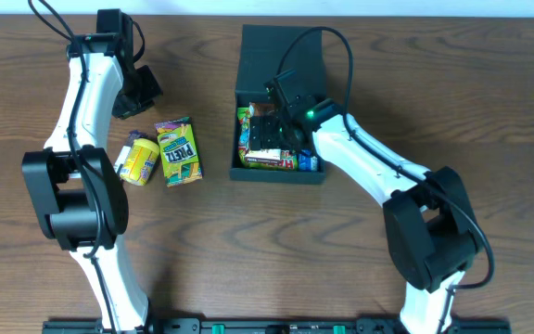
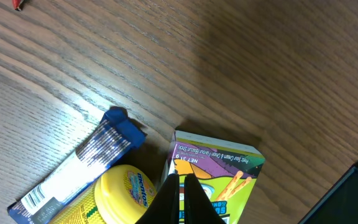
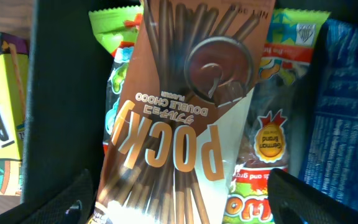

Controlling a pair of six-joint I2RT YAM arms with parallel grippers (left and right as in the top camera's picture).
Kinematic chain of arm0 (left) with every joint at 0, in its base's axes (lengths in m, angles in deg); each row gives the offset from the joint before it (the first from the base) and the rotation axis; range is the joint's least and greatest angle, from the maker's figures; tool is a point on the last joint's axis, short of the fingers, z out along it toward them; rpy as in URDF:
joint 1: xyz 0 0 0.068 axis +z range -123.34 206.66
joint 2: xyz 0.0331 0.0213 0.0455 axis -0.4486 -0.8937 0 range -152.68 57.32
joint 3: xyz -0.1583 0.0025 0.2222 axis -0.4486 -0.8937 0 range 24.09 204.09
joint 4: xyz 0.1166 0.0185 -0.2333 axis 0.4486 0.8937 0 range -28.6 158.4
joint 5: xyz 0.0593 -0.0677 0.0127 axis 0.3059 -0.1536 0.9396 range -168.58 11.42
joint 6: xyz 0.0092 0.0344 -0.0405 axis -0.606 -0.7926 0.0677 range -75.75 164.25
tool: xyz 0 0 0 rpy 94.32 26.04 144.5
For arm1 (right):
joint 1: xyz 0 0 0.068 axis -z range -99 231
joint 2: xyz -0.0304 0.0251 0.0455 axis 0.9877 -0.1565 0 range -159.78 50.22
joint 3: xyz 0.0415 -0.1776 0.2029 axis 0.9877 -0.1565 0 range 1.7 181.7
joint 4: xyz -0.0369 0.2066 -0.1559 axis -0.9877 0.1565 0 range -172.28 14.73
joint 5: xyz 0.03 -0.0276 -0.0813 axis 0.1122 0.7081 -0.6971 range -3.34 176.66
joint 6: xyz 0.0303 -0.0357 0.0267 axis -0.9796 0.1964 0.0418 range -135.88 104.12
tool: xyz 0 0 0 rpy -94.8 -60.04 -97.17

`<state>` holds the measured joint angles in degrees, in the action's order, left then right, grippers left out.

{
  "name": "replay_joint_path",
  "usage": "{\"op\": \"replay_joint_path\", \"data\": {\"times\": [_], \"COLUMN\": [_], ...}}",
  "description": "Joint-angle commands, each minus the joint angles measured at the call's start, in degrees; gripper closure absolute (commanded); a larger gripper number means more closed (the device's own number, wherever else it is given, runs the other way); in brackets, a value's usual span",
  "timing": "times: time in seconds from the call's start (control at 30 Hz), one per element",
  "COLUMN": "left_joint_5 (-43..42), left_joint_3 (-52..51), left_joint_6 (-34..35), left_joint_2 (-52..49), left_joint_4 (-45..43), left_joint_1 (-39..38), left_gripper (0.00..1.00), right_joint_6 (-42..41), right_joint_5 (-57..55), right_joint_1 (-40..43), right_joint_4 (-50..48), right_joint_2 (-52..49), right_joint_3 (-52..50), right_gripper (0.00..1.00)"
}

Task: Pack container
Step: 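Press the packed snacks down into the box with the right gripper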

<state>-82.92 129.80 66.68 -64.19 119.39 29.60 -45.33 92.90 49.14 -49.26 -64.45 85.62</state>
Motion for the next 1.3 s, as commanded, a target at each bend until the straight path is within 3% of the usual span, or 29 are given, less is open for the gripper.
{"op": "replay_joint_path", "data": {"times": [0.0,0.2,0.43,0.67,1.27], "left_joint_5": [-0.20,-0.22,-0.20,-0.17,-0.17], "left_joint_3": [-0.17,-0.17,-0.17,-0.17,-0.17], "left_joint_6": [-0.66,-0.66,-0.66,-0.70,-0.87], "left_joint_2": [-0.44,-0.44,-0.44,-0.44,-0.46], "left_joint_4": [0.00,0.22,0.22,0.17,-0.13], "left_joint_1": [0.15,0.13,0.13,0.13,0.13], "left_gripper": [0.94,0.94,0.94,0.94,0.94], "right_joint_6": [-0.52,-0.52,-0.50,1.07,2.01], "right_joint_5": [0.24,1.44,1.44,1.49,-0.92], "right_joint_1": [-1.20,-1.57,-1.57,-1.62,-5.31], "right_joint_4": [-0.09,-1.11,-1.33,-0.31,3.65], "right_joint_2": [-1.44,-3.43,-3.45,-3.45,-3.45], "right_joint_3": [0.15,0.20,0.20,2.23,7.58], "right_gripper": [0.08,0.07,0.20,0.27,0.29]}}
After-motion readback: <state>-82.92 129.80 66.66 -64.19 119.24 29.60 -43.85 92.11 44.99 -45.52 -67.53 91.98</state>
